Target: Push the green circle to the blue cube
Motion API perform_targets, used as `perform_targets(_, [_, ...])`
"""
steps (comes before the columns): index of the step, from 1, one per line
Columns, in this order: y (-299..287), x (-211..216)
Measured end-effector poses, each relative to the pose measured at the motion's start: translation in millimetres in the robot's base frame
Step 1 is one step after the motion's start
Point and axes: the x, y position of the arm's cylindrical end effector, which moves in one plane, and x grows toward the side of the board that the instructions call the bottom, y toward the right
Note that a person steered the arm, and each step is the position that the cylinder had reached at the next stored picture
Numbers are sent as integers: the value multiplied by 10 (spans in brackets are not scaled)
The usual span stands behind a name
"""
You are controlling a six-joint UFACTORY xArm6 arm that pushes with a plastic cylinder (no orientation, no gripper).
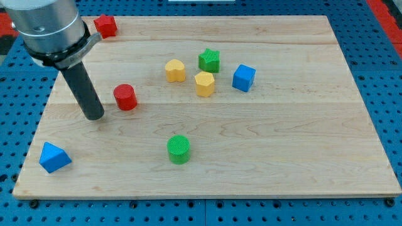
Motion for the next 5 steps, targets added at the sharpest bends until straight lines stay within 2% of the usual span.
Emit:
perform_targets(1, [433, -164])
perform_targets(2, [838, -140])
perform_targets(3, [562, 509])
perform_targets(4, [892, 961])
perform_targets(5, [1319, 925])
